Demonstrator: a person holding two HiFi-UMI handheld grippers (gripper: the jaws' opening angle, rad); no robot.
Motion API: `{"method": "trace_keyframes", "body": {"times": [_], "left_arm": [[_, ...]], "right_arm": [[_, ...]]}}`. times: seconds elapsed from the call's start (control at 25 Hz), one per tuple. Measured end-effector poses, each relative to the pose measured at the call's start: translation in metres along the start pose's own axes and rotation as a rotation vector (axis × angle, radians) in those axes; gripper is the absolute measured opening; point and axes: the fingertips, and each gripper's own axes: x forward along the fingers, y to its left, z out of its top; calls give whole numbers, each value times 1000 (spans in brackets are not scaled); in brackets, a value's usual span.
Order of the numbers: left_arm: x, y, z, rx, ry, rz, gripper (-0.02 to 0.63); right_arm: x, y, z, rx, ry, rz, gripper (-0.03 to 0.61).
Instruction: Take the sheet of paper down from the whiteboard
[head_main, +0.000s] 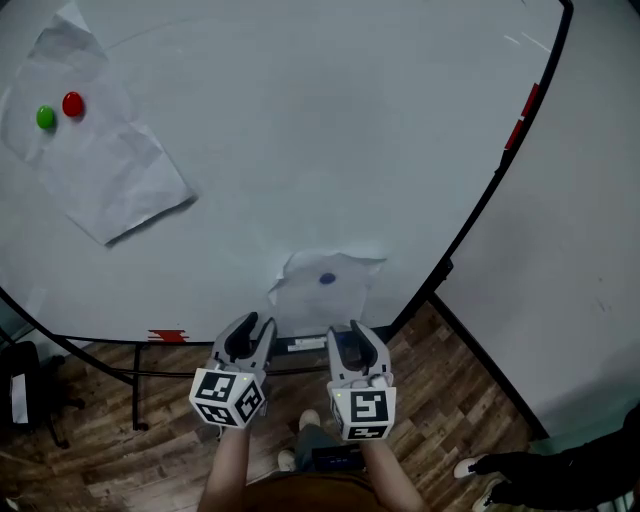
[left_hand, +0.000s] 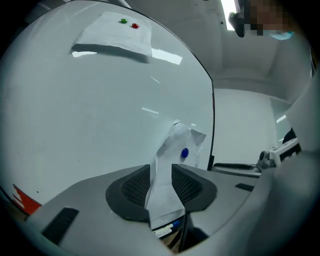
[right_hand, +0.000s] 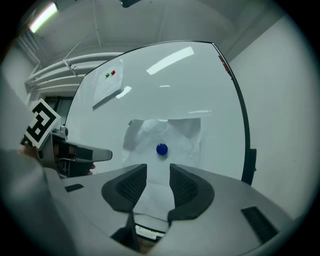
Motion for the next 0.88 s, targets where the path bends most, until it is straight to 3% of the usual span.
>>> {"method": "trace_keyframes", "body": {"times": [0.88], "left_arm": [[47,1,5,37,21,-49,117]], "right_arm": [[65,-1,21,-72,-60,17,180]]}}
